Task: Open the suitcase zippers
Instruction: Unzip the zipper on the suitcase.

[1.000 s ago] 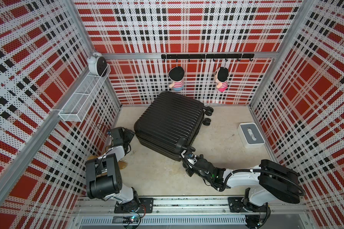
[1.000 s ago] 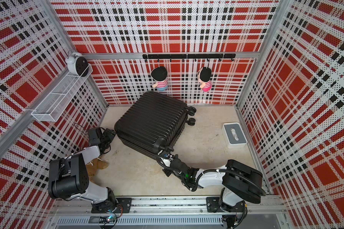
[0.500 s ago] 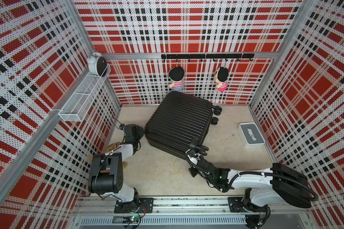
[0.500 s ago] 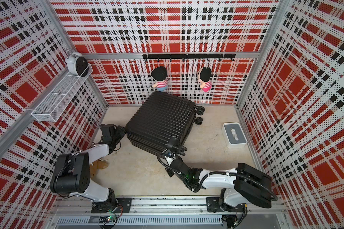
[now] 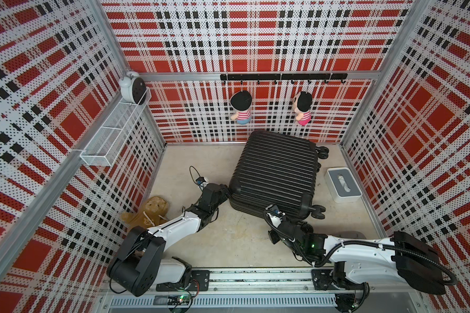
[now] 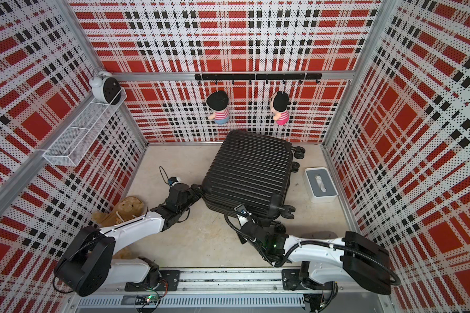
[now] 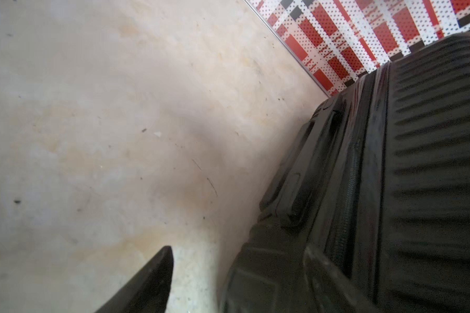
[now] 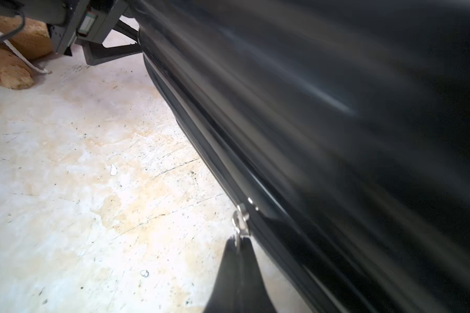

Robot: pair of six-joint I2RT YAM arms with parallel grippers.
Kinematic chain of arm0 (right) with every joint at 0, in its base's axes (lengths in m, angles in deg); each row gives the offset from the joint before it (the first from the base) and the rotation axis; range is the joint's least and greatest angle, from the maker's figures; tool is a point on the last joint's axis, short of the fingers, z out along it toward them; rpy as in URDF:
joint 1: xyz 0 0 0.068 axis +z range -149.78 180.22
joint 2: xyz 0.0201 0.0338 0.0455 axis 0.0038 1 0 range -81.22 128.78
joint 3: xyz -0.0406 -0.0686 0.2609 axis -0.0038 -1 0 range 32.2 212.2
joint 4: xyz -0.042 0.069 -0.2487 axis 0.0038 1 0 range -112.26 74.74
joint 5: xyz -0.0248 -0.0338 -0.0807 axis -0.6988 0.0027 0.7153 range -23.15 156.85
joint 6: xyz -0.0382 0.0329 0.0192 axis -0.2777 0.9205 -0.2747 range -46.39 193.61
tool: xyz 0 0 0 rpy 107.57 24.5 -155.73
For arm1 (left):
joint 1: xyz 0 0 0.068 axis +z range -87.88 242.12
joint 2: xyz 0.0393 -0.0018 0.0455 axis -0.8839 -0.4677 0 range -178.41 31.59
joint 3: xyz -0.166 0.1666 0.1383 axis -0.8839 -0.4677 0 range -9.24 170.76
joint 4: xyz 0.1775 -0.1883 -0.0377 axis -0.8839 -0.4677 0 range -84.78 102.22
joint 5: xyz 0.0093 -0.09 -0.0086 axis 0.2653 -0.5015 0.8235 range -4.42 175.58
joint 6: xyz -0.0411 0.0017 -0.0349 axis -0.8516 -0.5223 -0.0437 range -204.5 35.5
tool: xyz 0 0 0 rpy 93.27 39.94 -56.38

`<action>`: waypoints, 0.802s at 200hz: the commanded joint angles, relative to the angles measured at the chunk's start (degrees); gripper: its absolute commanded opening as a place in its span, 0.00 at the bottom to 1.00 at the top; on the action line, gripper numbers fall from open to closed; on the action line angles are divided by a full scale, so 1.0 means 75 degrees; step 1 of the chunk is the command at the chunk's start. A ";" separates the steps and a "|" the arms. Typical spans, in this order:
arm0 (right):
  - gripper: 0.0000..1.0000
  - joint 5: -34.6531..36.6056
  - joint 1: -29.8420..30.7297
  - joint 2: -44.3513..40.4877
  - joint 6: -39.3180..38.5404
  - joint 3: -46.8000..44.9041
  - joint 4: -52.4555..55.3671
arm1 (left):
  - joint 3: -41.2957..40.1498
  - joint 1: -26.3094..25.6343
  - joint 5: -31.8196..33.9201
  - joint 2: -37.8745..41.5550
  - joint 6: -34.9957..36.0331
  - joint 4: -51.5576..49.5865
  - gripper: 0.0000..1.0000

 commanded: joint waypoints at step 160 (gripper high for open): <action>0.00 -0.0742 0.0294 0.0201 -0.0455 -0.0066 -0.0709 | 0.2256 0.3201 -0.4462 -0.1246 0.1008 0.0639 0.81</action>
